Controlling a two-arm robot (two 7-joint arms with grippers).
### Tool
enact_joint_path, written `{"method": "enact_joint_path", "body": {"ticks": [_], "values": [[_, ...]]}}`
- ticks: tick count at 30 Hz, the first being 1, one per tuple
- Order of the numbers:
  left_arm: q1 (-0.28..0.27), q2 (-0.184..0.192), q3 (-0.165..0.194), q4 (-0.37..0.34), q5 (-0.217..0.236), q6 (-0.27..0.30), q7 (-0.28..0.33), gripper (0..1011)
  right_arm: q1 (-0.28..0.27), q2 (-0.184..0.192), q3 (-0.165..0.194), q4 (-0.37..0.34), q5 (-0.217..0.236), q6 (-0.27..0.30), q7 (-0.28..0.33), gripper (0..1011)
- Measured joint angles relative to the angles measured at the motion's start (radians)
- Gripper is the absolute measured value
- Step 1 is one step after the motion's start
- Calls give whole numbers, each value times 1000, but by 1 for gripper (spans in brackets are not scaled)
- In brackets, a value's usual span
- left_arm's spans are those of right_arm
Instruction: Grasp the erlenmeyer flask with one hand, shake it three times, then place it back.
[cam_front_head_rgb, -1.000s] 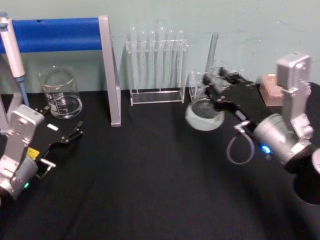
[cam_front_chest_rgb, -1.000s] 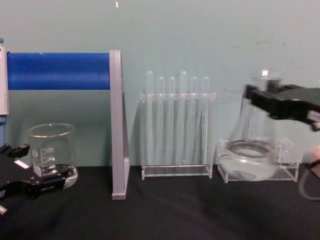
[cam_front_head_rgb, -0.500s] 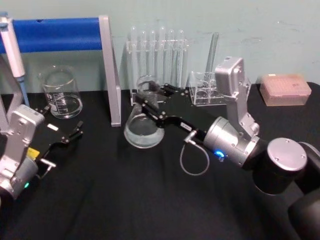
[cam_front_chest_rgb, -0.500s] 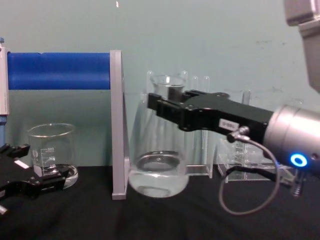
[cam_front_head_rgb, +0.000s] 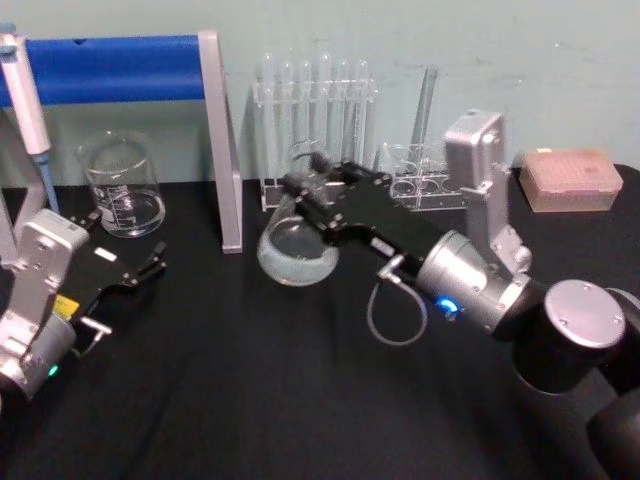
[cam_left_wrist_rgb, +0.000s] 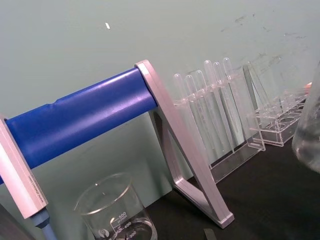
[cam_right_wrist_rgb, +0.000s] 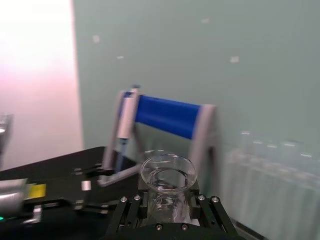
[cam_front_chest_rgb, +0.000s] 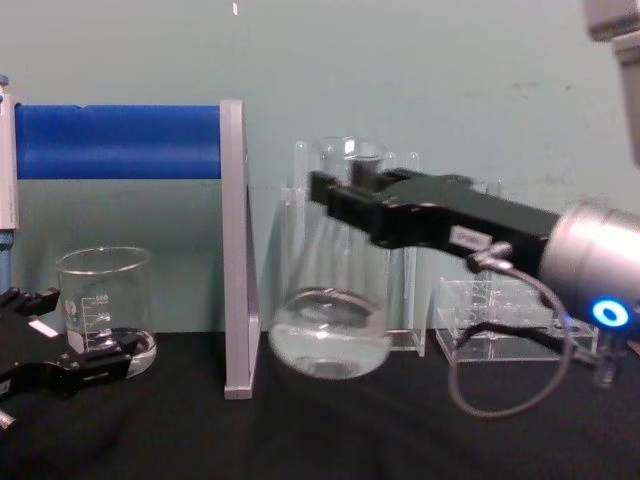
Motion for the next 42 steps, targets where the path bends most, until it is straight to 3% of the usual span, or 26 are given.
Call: {"method": "enact_joint_path", "body": {"ticks": [6,13,22,27,31,42], "values": [[0,0,0,0,0,0,0,1001,-48,21,53,-44,-13,-5,-83,449],[0,0,0,0,0,0,0,1001,-145,46,153,-130,-48,9,-200,449],[0,0,0,0,0,0,0,1001,-231,50,248,-199,-84,26,-287,449],[0,0,0,0,0,0,0,1001,-240,43,263,-205,-95,33,-292,449],[0,0,0,0,0,0,0,1001,-226,35,255,-192,-99,37,-265,449],[0,0,0,0,0,0,0,1001,-134,10,159,-107,-86,37,-117,449]]}}
